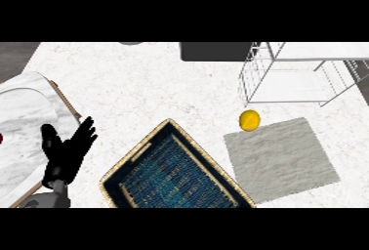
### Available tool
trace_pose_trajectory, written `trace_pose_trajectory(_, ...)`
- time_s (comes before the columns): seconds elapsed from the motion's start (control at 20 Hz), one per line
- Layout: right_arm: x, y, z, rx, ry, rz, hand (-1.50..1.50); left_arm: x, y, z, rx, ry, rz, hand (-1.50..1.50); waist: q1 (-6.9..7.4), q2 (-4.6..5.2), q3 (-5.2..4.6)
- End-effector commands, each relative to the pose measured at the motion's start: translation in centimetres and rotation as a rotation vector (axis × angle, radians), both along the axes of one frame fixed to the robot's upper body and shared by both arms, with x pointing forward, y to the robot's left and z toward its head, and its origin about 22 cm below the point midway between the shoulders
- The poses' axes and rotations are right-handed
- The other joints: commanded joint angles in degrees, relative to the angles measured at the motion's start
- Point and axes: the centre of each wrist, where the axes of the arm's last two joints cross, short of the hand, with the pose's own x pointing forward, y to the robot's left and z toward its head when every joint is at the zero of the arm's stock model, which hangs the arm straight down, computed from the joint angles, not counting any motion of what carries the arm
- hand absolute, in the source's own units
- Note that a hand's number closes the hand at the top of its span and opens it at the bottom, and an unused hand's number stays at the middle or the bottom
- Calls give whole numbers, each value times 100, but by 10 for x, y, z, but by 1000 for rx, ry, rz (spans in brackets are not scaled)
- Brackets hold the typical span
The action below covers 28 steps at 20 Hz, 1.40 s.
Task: Pick the bell pepper from the placemat and place it in the tiered shelf
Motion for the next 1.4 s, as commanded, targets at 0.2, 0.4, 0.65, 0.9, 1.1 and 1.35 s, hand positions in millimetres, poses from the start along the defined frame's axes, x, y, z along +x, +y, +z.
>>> trace_pose_trajectory(0.2, 49, -21, -11, -44, 55, 48, 150, -1, 0, -4, -2, 15, -8, 0, 5, 9, 0)
trace_pose_trajectory(0.4, 70, -18, -16, -108, 70, 46, 150, 6, -14, 17, -2, -11, -10, 0, 47, 9, 3)
trace_pose_trajectory(0.65, 93, -14, -57, -110, 35, 33, 150, -1, 4, 2, -1, 6, -14, 0, 29, 17, 2)
trace_pose_trajectory(0.9, 107, -29, -48, -138, 36, 24, 150, 0, 9, 12, -3, 0, -14, 0, 63, 15, 3)
trace_pose_trajectory(1.1, 124, -28, -71, -140, 34, 22, 150, -2, -4, 9, 7, -13, -13, 0, 113, 38, 3)
trace_pose_trajectory(1.35, 127, -44, -68, -99, 4, 67, 150, 1, 6, 16, -10, -8, -18, 0, 117, 37, 5)
